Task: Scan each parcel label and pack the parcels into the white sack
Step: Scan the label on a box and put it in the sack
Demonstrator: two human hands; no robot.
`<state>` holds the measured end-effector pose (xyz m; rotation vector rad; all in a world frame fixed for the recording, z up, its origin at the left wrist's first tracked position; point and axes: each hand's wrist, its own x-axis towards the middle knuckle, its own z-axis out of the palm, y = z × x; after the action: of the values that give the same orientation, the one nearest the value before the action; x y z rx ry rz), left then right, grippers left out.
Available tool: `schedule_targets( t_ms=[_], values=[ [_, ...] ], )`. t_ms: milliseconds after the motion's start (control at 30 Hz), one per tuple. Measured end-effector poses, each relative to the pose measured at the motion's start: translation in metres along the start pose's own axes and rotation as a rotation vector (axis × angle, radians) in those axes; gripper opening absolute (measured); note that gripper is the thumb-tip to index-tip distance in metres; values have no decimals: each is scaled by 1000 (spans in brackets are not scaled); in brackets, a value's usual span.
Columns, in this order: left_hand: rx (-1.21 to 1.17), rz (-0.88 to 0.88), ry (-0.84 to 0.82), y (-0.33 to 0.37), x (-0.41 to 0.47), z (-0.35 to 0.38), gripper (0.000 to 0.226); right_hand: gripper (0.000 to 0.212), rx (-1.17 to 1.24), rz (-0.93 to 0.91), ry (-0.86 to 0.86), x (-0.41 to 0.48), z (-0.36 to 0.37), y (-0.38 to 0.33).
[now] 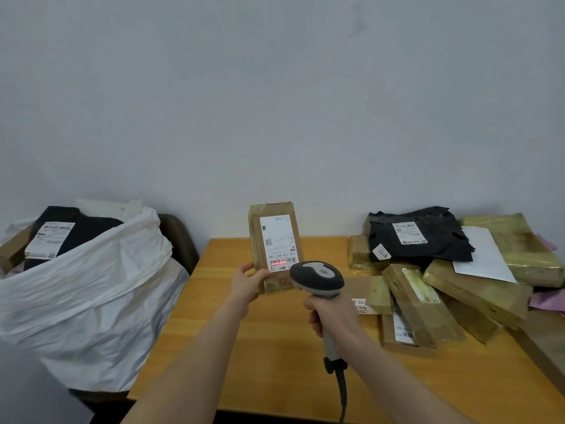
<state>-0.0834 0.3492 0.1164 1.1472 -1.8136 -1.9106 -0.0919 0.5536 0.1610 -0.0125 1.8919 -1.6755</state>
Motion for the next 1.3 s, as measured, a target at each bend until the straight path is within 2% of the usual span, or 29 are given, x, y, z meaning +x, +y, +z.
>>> schedule_targets(
  t_ms=[600,967,1167,1300],
  values=[
    [13,-20,25,-2,22,-22,54,9,-9,0,-17,6,22,-7],
    [-24,-6,107,2,5,-42,50,5,64,-63,-154,14,28,-13],
    [-88,1,180,15,-2,-96,42,5,80,-90,-180,39,78,-42],
    [-127,43,200,35,9,-155,39,25,81,-144,-200,60,146,-69]
  ],
)
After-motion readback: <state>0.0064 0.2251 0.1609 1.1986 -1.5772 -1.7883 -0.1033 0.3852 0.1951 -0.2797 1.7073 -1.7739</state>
